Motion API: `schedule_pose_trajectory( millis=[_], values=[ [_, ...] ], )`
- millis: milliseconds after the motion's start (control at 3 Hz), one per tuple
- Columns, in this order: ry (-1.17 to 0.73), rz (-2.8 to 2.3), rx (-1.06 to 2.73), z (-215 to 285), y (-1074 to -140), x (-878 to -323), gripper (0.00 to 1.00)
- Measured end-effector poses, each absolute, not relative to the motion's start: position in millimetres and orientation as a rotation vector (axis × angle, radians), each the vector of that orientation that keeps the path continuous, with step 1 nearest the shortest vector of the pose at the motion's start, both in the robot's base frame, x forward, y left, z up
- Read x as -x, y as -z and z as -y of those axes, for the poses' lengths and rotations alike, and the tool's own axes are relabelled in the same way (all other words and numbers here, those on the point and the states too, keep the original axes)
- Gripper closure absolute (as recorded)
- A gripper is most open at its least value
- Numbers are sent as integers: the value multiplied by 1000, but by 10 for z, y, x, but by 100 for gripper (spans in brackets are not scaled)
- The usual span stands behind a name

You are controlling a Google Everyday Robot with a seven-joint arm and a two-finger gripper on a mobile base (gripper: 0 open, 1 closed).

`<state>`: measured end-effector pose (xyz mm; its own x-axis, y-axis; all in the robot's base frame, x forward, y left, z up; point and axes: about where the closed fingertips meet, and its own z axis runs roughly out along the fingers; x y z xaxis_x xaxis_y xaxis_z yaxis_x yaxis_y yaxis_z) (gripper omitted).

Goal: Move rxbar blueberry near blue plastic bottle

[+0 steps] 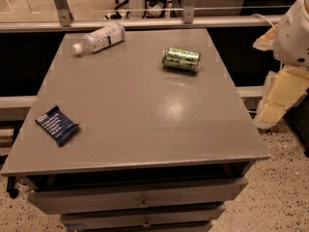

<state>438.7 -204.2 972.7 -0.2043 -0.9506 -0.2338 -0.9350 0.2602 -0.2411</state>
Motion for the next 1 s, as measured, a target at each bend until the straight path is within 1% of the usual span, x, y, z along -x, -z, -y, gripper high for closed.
schedule_pose_trajectory(
  millis=[333, 1000],
  values=[
    [-71, -2096, 1790, 1509, -9552, -4365, 0],
    [-536, -1677, 1940, -231, -9284, -4194, 0]
  ],
)
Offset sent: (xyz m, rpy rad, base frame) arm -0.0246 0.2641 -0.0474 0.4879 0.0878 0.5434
